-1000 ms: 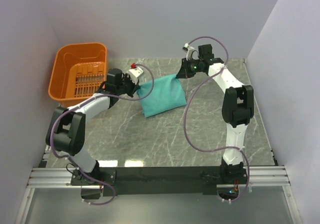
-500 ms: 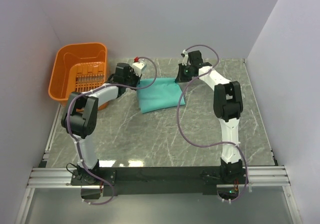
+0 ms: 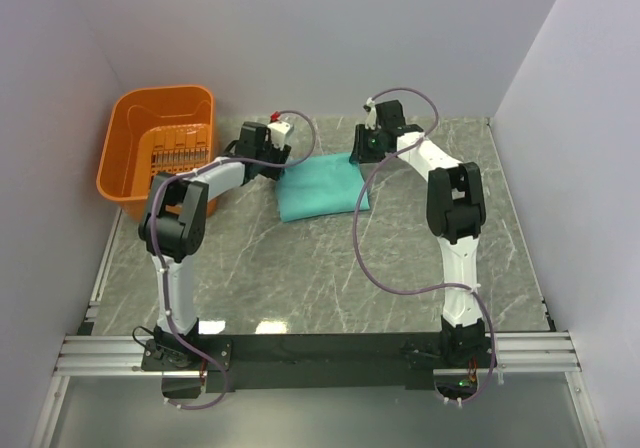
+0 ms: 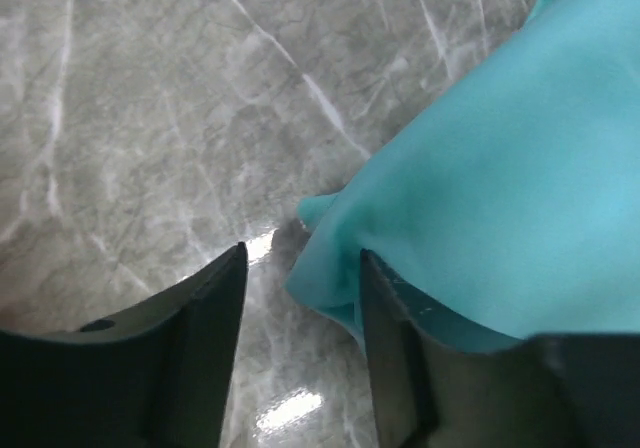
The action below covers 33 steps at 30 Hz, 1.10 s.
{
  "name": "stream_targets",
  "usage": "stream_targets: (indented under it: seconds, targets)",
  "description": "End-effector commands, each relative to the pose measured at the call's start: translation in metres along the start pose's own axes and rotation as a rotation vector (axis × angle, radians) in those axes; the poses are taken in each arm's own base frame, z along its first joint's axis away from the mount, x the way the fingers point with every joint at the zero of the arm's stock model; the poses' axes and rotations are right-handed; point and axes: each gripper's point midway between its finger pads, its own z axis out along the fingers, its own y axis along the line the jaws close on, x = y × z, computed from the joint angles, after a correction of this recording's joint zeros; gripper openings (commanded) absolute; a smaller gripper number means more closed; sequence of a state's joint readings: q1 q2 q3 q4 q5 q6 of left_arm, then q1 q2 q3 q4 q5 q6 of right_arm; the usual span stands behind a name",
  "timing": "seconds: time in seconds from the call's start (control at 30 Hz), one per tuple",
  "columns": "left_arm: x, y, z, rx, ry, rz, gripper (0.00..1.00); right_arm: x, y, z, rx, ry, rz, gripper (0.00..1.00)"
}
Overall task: Fold and stack the t-shirts
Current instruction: Fold the tshirt
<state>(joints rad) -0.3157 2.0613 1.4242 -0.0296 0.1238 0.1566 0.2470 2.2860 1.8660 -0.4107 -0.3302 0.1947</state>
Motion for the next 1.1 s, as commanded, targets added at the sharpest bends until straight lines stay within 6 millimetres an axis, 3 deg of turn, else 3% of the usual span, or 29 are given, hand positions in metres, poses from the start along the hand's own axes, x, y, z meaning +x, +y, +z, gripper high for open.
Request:
stream_targets:
  seconds: [0.0,0.1,0.17,0.2,0.27,0.3,0.33,0.47,0.57,0.73,1.07]
  targets:
    - [-0.063,0.013,-0.035,-0.065,-0.146,-0.020,0.58,-0.060,0.018,-0.045,0.015,-0.184,-0.070,0.46]
    - [-0.091,0.015,-0.059,-0.077,-0.206,-0.025,0.68,-0.073,0.025,-0.067,0.020,-0.241,-0.099,0.49]
    - [-0.107,0.012,-0.078,-0.077,-0.245,-0.031,0.69,-0.080,0.030,-0.082,0.015,-0.274,-0.123,0.49]
    - [-0.109,0.009,-0.083,-0.071,-0.246,-0.035,0.69,-0.077,0.031,-0.085,0.007,-0.270,-0.162,0.49]
    - [-0.116,0.005,-0.097,-0.056,-0.262,-0.071,0.68,-0.067,0.055,-0.092,-0.132,-0.231,-0.245,0.48]
    - [-0.117,-0.002,-0.100,-0.016,-0.264,-0.087,0.67,-0.051,0.065,-0.094,-0.223,-0.174,-0.337,0.47]
    - [-0.113,-0.008,-0.102,0.012,-0.239,-0.108,0.66,-0.033,0.093,-0.101,-0.409,-0.122,-0.383,0.42]
    - [-0.101,-0.041,-0.095,0.181,-0.176,-0.221,0.52,0.019,0.118,-0.097,-0.685,0.056,-0.409,0.22]
    - [-0.089,-0.051,-0.083,0.233,-0.139,-0.276,0.47,0.037,0.113,-0.092,-0.661,0.139,-0.394,0.19]
    - [-0.069,-0.051,-0.051,0.226,-0.074,-0.317,0.43,0.059,0.096,-0.080,-0.592,0.199,-0.352,0.18]
    - [-0.036,-0.024,0.004,0.141,0.021,-0.403,0.44,0.095,0.058,-0.051,-0.461,0.340,-0.268,0.17]
